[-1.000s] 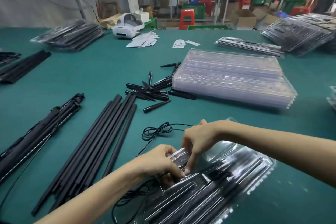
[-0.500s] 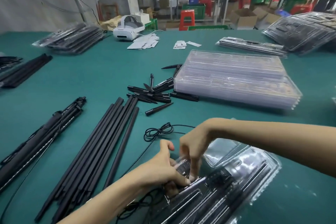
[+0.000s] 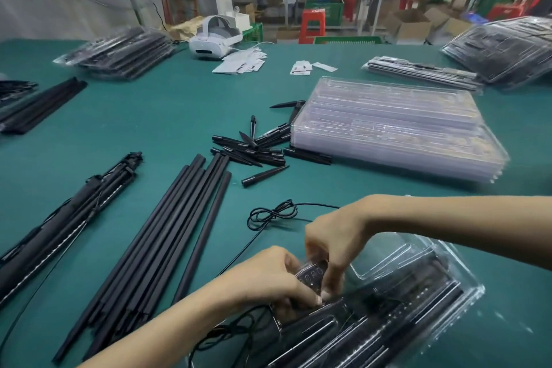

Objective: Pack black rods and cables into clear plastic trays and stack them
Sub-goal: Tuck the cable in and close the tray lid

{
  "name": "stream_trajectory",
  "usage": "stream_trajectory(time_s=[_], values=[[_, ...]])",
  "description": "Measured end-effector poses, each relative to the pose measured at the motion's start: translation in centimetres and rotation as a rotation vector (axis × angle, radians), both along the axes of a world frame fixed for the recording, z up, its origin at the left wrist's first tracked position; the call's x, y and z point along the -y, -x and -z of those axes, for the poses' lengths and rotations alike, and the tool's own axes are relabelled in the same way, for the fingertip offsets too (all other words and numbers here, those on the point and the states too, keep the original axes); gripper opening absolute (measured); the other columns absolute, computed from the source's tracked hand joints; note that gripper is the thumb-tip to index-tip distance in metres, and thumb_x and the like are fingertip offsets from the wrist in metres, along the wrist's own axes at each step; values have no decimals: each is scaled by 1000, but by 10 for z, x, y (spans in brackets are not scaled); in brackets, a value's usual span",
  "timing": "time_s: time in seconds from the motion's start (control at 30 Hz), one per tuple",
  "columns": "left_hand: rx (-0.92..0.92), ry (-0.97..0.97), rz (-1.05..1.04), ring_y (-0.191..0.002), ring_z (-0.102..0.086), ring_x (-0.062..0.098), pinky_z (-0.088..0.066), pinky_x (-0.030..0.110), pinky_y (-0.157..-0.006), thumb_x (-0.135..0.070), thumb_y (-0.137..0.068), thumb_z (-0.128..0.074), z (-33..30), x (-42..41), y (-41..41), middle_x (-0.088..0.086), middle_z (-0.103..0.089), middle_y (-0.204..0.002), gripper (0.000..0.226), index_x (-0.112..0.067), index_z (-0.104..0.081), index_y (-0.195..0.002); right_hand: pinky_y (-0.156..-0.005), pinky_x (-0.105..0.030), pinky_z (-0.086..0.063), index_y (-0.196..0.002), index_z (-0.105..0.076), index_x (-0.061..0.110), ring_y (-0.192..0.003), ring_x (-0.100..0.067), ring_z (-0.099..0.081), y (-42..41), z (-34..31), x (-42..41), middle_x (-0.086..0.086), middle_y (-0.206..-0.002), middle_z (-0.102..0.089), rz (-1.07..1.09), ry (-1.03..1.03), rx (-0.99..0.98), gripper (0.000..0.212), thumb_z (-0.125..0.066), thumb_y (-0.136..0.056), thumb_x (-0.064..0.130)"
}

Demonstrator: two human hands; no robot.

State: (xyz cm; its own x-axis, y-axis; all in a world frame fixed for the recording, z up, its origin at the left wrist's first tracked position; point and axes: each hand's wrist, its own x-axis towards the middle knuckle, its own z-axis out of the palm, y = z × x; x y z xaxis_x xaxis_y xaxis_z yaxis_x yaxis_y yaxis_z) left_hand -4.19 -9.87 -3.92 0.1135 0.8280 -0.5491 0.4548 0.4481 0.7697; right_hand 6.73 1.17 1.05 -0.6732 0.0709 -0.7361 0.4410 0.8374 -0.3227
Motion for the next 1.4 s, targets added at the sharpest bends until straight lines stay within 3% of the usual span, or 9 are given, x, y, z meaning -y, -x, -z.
stream_trajectory(time_s=[0.17, 0.5, 0.57, 0.67, 0.87, 1.03, 1.17, 1.27, 1.4], values=[[-11, -1, 2, -44, -50, 10, -41, 20, -52, -27, -64, -75, 5, 1, 2, 0, -58, -53, 18, -11, -68, -66, -47, -20, -33, -65, -58, 17, -52, -4, -44, 2, 11, 9, 6, -55, -52, -109, -198, -33, 29, -71, -81, 37], [8, 1, -55, -44, -46, 16, -36, 20, -46, -25, -56, -72, 7, 4, -4, 7, -56, -54, 18, -12, -64, -66, -45, -20, -29, -63, -61, 18, -51, -3, -43, 1, 17, 13, 7, -53, -51, -119, -279, -136, 30, -71, -79, 42], [87, 40, -52, -40, -48, 11, -37, 18, -43, -18, -63, -74, 6, 3, -3, 3, -55, -50, 13, -15, -62, -64, -50, -20, -32, -77, -65, 15, -54, -3, -46, 0, 15, 7, 7, -60, -56, -108, -204, -137, 29, -73, -79, 43], [162, 80, -34, -39, -51, 8, -41, 16, -41, -14, -77, -75, 3, 2, 2, 0, -57, -49, 22, -19, -61, -61, -68, -23, -39, -114, -58, 16, -74, -11, -53, -6, 6, -6, 3, -91, -67, 3, -117, -162, 49, -76, -77, 42], [171, 112, 19, -39, -53, 4, -39, 12, -40, -9, -88, -65, -5, 3, 5, -2, -59, -51, 21, -15, -58, -68, -64, -26, -42, -91, -65, 14, -72, -16, -55, -15, 15, -9, -4, -90, -70, 35, -116, -201, 31, -72, -81, 43], [162, 79, -25, -40, -54, 7, -43, 15, -42, -3, -86, -63, -3, 7, 4, 4, -60, -56, 11, -10, -56, -83, -56, -25, -41, -78, -66, 16, -58, -11, -53, -14, 17, -4, 0, -72, -66, 123, -113, -213, 34, -77, -74, 48], [168, 57, -62, -39, -52, 9, -42, 17, -42, -1, -82, -65, 0, 8, 2, 5, -59, -55, 14, -10, -55, -84, -57, -24, -41, -79, -69, 14, -61, -12, -57, -14, 18, 1, -2, -75, -71, 148, -133, -174, 42, -79, -69, 54], [167, 43, -105, -36, -50, 11, -42, 18, -39, -1, -77, -69, 2, 8, 0, 8, -58, -54, 18, -11, -56, -84, -68, -29, -38, -73, -62, 22, -64, -9, -53, -12, 22, 7, 7, -69, -64, 156, -232, -166, 38, -78, -67, 56], [152, 27, -128, -37, -48, 13, -41, 19, -39, 2, -80, -63, 4, 8, -3, 11, -56, -57, 16, -10, -56, -86, -84, -38, -28, -90, -69, 17, -81, -14, -54, -12, 23, 13, 2, -87, -71, 180, -278, -168, 41, -76, -71, 53]])
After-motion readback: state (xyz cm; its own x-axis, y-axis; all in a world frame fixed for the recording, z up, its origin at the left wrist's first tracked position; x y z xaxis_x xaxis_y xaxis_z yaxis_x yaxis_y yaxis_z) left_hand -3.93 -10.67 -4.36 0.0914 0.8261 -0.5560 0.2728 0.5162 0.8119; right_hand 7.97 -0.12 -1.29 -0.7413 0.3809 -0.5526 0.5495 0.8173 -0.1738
